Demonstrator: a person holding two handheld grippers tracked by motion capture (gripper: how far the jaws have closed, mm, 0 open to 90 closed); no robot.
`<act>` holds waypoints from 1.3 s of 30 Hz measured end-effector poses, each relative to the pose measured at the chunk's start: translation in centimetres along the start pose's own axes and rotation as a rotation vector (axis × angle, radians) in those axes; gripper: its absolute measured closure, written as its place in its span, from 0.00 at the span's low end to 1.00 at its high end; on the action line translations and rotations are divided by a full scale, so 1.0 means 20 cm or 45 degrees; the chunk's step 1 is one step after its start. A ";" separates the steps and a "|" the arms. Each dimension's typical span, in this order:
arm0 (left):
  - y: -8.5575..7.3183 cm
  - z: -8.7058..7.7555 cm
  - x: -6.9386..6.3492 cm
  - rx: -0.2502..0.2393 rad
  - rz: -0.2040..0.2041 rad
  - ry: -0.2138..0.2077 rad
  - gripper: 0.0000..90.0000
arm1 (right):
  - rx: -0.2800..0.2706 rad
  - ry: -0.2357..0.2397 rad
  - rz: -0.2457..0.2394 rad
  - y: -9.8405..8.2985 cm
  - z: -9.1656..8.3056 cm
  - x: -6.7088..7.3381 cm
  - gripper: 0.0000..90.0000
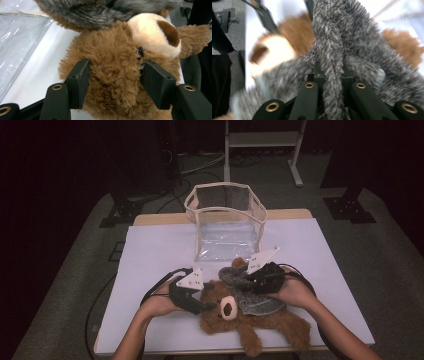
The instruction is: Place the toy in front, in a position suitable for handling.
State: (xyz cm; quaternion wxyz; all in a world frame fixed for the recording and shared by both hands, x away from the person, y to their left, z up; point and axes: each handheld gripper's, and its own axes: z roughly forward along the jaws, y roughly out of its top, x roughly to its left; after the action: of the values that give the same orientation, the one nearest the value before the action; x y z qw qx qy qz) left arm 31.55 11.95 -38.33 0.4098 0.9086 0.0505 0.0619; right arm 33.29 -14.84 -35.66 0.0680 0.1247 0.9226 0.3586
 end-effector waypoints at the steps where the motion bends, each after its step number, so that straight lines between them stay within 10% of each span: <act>1: 0.00 0.00 0.00 -0.008 -0.002 -0.003 0.44 | 0.013 -0.002 0.024 -0.03 -0.01 -0.02 0.90; 13: 0.03 0.05 0.00 -0.008 0.012 -0.011 0.45 | -0.062 -0.005 0.046 -0.03 -0.06 -0.02 0.90; 24: 0.03 0.07 0.00 -0.052 -0.002 -0.028 0.45 | -0.163 0.009 0.231 -0.24 -0.16 -0.09 0.90; 29: 0.07 0.11 0.01 -0.053 -0.020 -0.037 0.45 | -0.209 -0.002 0.208 -0.17 -0.15 -0.05 0.90; 34: 0.07 0.11 0.01 -0.040 -0.016 -0.031 0.44 | -0.114 -0.032 0.124 -0.10 -0.06 -0.02 0.90; 39: 0.04 0.05 0.01 -0.072 -0.027 -0.041 0.41 | -0.071 -0.072 0.176 -0.20 -0.11 -0.06 0.90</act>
State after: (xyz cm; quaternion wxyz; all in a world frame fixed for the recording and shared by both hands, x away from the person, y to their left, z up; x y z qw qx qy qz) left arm 31.87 10.62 -38.37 0.4369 0.8969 0.0519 0.0444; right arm 33.19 -19.40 -36.73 0.0725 0.1963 0.8992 0.3843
